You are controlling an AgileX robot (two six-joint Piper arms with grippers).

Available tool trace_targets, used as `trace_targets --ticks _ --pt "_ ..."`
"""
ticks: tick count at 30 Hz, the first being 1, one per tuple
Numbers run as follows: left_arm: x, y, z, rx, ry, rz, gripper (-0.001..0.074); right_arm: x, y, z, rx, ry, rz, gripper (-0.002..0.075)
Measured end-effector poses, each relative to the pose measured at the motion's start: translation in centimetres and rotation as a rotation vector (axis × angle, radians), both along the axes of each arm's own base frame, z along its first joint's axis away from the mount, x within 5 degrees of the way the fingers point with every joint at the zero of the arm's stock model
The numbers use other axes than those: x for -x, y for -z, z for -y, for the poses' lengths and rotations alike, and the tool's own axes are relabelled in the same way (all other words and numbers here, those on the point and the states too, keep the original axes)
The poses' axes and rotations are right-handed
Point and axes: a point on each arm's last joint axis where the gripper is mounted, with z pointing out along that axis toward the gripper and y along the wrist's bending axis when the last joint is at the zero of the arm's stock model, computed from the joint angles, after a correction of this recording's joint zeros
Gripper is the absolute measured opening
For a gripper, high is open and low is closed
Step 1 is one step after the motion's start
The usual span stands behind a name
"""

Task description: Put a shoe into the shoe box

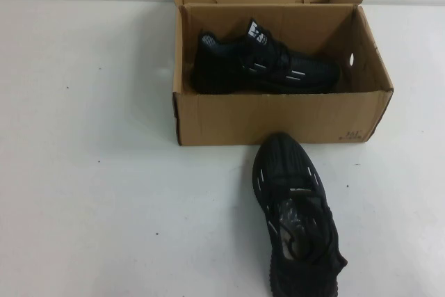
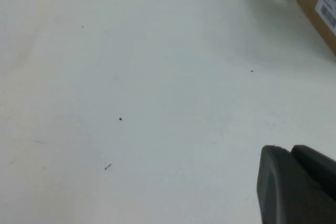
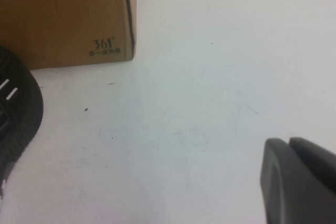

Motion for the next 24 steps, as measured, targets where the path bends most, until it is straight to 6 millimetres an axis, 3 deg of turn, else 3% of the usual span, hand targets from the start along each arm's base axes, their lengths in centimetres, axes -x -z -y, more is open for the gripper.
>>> trace_targets --ticks 24 --pt "-0.11 -0.38 0.03 0.002 0.003 0.043 0.0001 0.00 0.00 0.01 0.002 0.000 0.000 -0.0017"
